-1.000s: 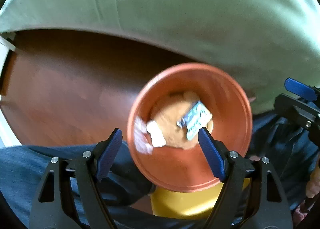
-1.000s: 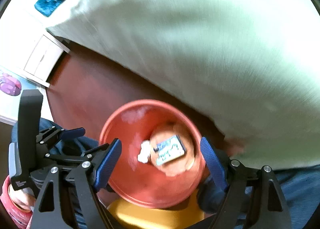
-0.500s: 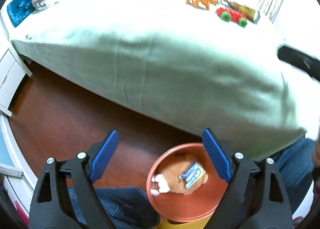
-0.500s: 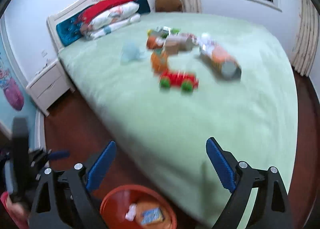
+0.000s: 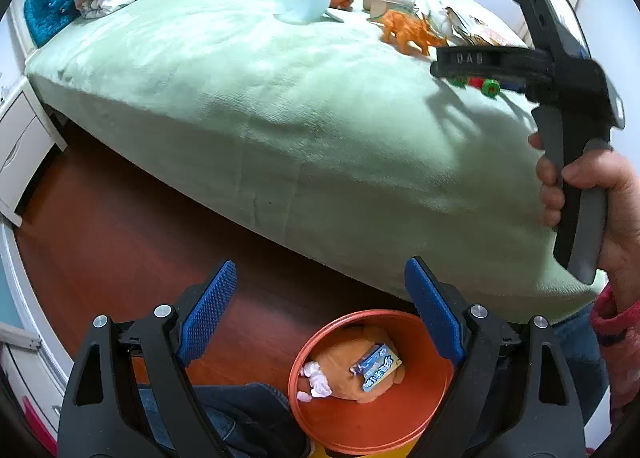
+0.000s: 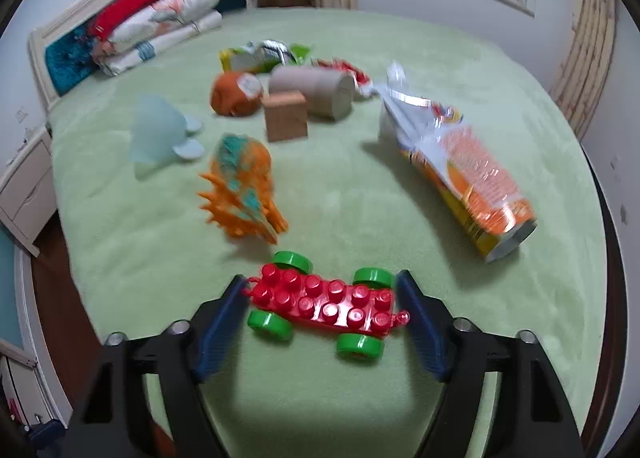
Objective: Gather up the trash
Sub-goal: 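Grasp the red toy car with the right tool, then grasp the orange-green dinosaur toy with the left tool while the right tool holds the car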
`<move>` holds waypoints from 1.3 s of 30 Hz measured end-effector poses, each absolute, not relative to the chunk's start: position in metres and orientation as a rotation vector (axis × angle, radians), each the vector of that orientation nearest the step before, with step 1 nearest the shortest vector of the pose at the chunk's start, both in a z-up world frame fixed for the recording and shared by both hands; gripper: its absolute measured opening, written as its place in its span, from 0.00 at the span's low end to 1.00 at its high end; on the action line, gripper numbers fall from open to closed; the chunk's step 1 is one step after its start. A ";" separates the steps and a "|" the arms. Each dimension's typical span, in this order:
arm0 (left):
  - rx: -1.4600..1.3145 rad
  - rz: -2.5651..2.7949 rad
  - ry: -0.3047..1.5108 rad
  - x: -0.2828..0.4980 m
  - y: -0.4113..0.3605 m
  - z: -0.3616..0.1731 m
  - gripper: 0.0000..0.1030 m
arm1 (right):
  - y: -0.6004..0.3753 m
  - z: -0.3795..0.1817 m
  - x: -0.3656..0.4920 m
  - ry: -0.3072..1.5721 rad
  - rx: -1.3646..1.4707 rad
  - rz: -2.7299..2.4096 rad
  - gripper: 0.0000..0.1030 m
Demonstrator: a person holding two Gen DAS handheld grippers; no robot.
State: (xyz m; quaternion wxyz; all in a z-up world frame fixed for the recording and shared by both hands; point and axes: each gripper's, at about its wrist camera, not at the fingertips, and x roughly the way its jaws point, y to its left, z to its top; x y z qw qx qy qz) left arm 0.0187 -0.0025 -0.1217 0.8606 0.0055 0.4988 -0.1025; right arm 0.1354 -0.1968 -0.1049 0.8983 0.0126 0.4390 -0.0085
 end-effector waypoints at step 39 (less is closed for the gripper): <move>-0.106 -0.250 0.989 0.225 -0.109 -0.096 0.66 | -0.281 -0.029 -0.041 0.663 0.134 0.048 0.70</move>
